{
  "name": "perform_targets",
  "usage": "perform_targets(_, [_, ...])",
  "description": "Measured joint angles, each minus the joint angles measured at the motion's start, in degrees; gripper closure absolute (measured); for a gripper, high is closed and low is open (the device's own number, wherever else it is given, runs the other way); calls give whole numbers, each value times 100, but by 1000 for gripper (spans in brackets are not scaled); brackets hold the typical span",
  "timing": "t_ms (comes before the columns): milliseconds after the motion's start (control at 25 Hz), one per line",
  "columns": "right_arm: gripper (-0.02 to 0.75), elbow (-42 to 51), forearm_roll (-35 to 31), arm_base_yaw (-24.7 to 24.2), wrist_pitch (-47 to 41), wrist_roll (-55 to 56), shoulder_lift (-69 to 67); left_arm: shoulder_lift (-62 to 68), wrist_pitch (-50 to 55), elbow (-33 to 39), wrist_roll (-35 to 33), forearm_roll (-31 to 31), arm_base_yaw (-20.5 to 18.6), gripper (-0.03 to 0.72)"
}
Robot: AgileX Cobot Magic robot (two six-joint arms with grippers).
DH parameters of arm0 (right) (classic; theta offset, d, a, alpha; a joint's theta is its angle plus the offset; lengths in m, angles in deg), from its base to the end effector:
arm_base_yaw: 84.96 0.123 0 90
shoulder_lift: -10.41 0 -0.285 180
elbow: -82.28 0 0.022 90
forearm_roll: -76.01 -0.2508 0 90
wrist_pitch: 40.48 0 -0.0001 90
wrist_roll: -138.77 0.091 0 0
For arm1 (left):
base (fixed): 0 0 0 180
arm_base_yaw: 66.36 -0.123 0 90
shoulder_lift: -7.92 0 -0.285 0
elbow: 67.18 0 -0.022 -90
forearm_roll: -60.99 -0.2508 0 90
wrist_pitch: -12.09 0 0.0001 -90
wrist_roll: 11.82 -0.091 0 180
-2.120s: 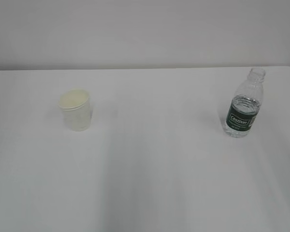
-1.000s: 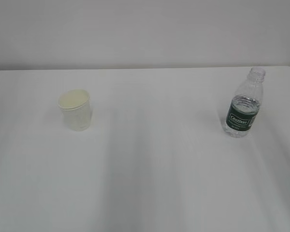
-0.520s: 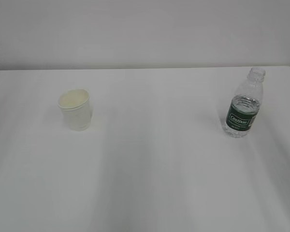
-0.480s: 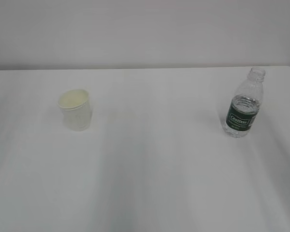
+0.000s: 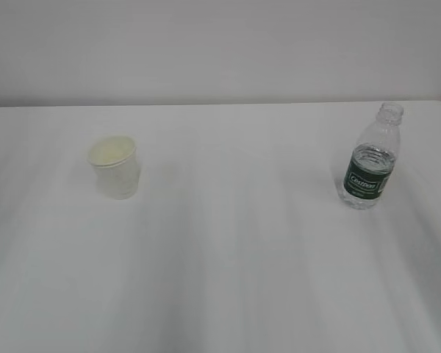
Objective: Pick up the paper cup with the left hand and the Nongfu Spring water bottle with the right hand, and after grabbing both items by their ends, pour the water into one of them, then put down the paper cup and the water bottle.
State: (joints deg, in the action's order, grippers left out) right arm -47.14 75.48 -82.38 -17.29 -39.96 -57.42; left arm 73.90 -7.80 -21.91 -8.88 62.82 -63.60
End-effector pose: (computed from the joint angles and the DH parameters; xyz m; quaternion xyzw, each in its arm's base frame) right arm 0.2139 0.0093 0.2786 -0.0041 0.7386 0.0242 0.6737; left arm 0.2165 -0.0094 0.3107 -0.0157 0.7153 -0.0413 0.6974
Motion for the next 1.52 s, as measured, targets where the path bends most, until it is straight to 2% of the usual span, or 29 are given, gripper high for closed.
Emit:
perform_targets(240, [186,281,497,0,746,291,-409,377,-280,70,145,0,0,216])
perform_targets(400, [186,458,767,0,933,466,-570,767,-359,70,190,-43,0,217])
perform_targets(720, [186,972,855,0,1465,492,-642,1216,-758,77,290,-326,56,220])
perform_targets(1040, [186,1669,879,0,2674,620,-1163,1631,-2178,751,309,-406,612,223])
perform_targets(1360, [186,1948,1136,0,3302,647,-1744,2081,-2993,1210,318,-483,628,223])
perform_targets(1520, [186,2133,1211,0,4039,647,-2334,2401,-3783,1624,318,-513,628,224])
